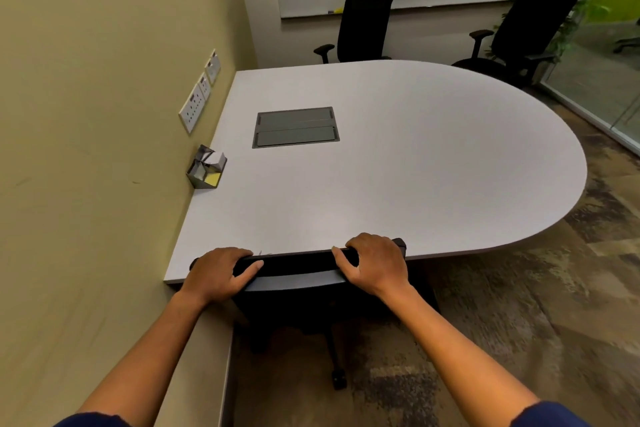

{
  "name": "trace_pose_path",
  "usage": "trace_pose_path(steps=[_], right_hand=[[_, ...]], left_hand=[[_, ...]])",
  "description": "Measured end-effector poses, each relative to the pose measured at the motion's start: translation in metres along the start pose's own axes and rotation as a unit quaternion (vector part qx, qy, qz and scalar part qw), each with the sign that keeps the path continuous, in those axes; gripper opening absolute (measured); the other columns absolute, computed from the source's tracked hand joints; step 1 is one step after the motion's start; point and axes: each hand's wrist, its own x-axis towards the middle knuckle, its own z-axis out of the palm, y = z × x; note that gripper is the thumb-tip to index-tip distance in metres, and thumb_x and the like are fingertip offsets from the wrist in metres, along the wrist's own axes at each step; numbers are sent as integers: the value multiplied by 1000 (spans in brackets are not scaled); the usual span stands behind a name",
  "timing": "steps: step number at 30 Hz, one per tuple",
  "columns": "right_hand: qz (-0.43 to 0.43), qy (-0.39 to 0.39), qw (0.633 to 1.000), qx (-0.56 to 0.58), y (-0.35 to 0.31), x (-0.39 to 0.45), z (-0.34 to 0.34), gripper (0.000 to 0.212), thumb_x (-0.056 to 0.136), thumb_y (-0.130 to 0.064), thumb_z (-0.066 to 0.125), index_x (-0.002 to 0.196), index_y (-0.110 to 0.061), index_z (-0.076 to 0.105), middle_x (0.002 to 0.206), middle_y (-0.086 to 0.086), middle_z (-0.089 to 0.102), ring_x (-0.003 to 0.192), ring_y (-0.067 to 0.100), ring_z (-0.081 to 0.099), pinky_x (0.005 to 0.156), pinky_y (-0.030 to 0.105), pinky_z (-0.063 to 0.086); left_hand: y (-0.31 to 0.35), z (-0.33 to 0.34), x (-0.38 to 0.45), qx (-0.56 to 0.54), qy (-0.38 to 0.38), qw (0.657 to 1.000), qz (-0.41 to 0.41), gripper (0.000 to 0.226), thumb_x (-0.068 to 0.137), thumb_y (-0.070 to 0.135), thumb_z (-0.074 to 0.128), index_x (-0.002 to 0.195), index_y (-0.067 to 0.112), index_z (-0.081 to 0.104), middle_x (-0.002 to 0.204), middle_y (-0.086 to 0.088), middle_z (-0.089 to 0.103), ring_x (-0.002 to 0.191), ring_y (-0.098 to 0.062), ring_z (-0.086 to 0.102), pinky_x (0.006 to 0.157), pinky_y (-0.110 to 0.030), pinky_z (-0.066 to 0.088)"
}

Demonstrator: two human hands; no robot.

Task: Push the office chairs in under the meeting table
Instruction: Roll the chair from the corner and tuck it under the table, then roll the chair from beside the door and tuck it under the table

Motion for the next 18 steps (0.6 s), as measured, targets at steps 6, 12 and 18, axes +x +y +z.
trace_pose_path(steps=[6, 12, 18], right_hand=[[-1, -23, 1000, -3, -15, -1, 7, 70, 89, -74, 25, 77, -21, 69, 76, -6, 65, 69, 15, 59, 59, 30, 40], [-3, -88, 993, 81, -24, -18, 9, 82, 87, -78, 23, 121, -17, 66, 122, 4, 66, 115, 23, 57, 98, 42, 44], [33, -10, 994, 101, 3, -44, -36, 79, 91, -74, 28, 139, -15, 51, 141, 5, 53, 132, 21, 45, 114, 40, 34]], left_hand=[[-10, 0, -16, -2, 24, 1000, -18, 65, 86, 70, 35, 100, 21, 75, 95, 5, 75, 90, -17, 66, 73, -35, 54], [-28, 18, -33, 91, 41, 995, -22, 82, 93, 70, 25, 117, 6, 71, 108, -14, 73, 108, -38, 65, 91, -52, 52], [23, 12, -22, 108, 60, 991, 47, 89, 92, 73, 22, 139, 5, 55, 140, -17, 57, 134, -35, 48, 109, -54, 38]])
